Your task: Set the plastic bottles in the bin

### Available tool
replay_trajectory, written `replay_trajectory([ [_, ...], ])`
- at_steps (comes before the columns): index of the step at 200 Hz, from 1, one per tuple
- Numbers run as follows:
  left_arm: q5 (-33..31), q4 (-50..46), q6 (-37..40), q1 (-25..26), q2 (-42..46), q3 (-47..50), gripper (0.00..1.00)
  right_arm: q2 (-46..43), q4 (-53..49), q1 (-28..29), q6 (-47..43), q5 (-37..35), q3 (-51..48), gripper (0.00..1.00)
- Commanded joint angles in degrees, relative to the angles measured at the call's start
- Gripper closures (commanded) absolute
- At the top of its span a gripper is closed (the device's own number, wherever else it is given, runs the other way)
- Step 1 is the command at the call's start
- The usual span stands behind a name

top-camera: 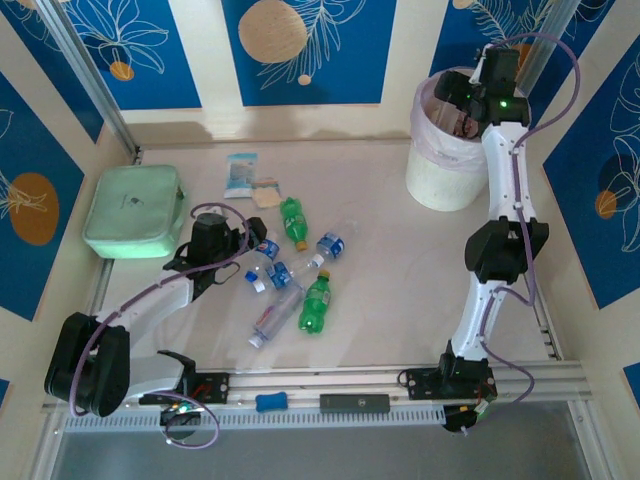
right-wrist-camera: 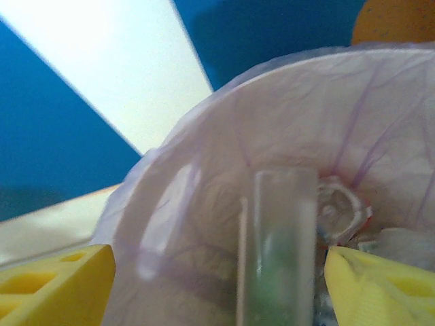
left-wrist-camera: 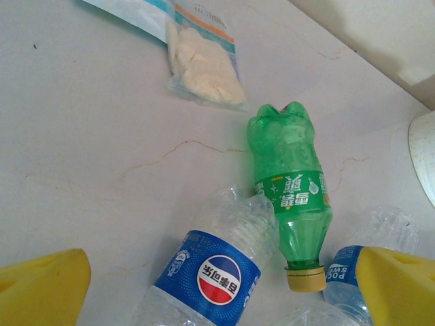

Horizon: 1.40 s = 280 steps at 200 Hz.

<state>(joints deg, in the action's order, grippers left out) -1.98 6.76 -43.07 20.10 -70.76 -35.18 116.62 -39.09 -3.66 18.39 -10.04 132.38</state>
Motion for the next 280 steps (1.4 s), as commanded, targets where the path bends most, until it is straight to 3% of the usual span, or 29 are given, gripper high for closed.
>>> replay_trajectory([
  [1,-0.9,0.8,0.0,-0.7,0.1,-0.1,0.0,-8.2,2.5,3.4,-1.9,2.2,-6.1,0.18],
  [57,-0.5,1.8,1.2,-0.7,-2.3,-1.3,0.0,-24.9,14.5,11.5,3.5,7.3,-33.6,0.16],
  [91,0.2,2.7,1.2,-0.8,-3.8,-2.1,0.0,-31.2,18.4,16.9,6.4,5.3,-48.5,0.15],
  [119,-0.5,1.9,2.1,-1.2,-3.3,-2.4,0.0,-34.7,20.4,19.8,14.1,2.6,-60.5,0.14],
  [148,-1.7,0.7,2.6,-2.5,-1.9,-1.6,0.0,-35.9,25.5,22.7,25.1,5.0,-72.1,0.14],
  [189,-1.1,1.0,1.1,-5.7,-0.1,0.0,0.0,-32.1,27.2,28.1,35.3,4.1,-77.5,0.14],
  [225,-0.3,1.5,-0.5,-8.2,1.4,1.7,0.0,-25.1,32.9,31.6,43.5,7.5,-77.5,0.13],
  [280,-1.6,-0.5,0.3,-9.3,5.5,3.7,0.0,-15.3,38.0,32.1,52.2,10.0,-74.3,0.12],
])
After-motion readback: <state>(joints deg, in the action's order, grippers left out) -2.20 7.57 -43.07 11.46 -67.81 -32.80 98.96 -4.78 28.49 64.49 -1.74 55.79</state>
